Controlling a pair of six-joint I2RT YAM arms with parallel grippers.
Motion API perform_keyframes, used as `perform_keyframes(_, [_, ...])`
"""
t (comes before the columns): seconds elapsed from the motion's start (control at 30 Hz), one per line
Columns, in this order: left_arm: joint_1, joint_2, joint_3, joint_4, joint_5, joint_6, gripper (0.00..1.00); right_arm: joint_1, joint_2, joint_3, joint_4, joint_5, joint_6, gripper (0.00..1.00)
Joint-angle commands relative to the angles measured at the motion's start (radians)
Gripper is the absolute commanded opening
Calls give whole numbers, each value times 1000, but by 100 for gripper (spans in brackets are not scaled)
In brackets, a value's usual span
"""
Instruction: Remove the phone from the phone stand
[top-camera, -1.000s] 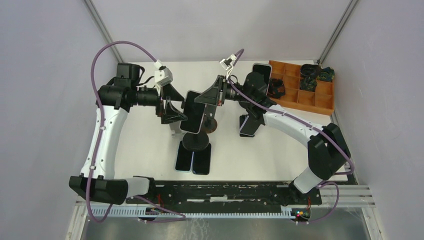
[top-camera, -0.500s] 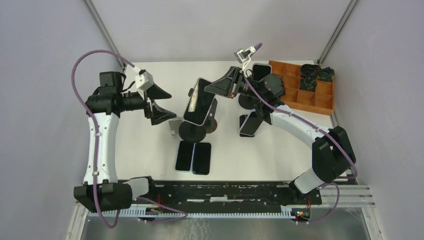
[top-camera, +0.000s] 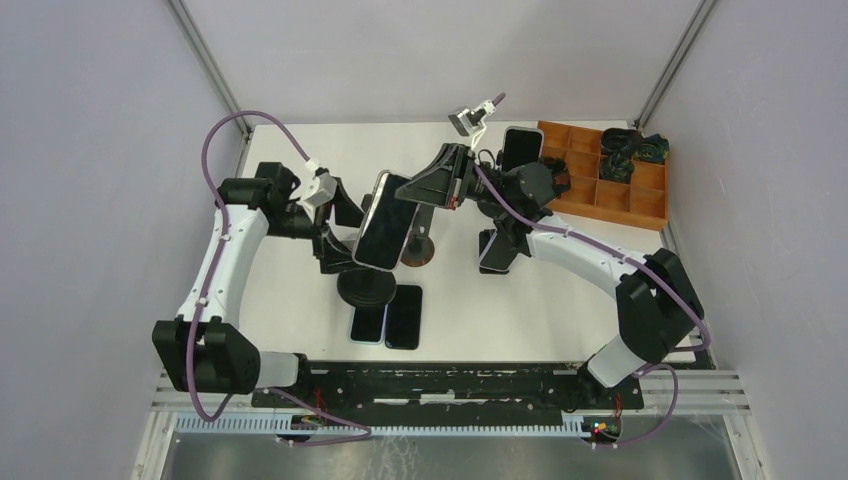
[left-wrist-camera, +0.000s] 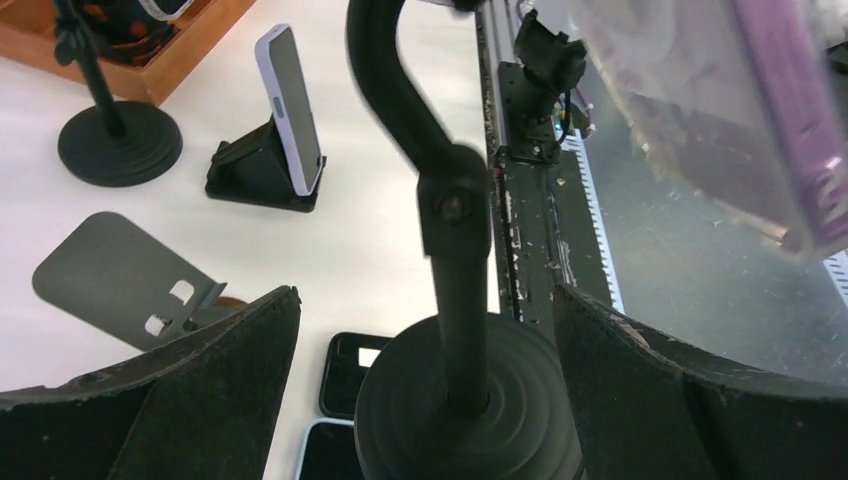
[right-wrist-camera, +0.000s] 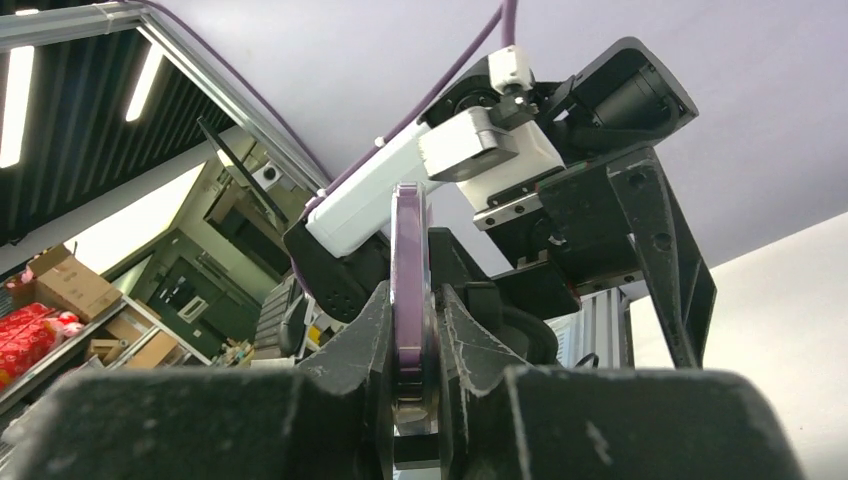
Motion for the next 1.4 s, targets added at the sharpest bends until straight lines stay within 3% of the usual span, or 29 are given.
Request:
perform_keyframes(0.0, [-19, 3, 40, -29, 80, 70, 100, 15, -8, 81, 150, 90, 49, 0])
perform_keyframes(0.23, [-21, 26, 55, -30, 100, 34, 100, 69, 34, 119, 150, 118, 24, 0])
perform_keyframes(0.4, [-22, 25, 70, -29, 26, -49, 100, 89, 57, 126, 163, 148, 1, 0])
perform_keyframes(0.47, [-21, 19, 87, -29, -37, -69, 94, 96, 65, 124, 183, 153, 9, 0])
perform_keyframes(0.6, [-17, -16, 67, -21, -70, -76, 78, 100, 71, 110, 214, 163, 18, 0])
perform_keyframes(0.8, [-18, -80, 55, -30, -59, -6, 23, 101, 60, 79, 229, 159, 21, 0])
perform_keyframes(0.9, [-18, -109, 57, -30, -61, 13, 3, 104, 57, 70, 228, 146, 21, 0])
perform_keyframes(1.0, [-19, -120, 55, -30, -61, 5, 2, 106, 65, 71, 221, 113, 23, 2])
perform_keyframes(1.23, [-30, -121, 50, -30, -47, -30, 2, 103, 90, 76, 221, -59, 13, 30])
perform_keyframes(1.37, [-66, -99, 68, -31, -59, -96, 2, 103, 77, 81, 173, -126, -37, 36])
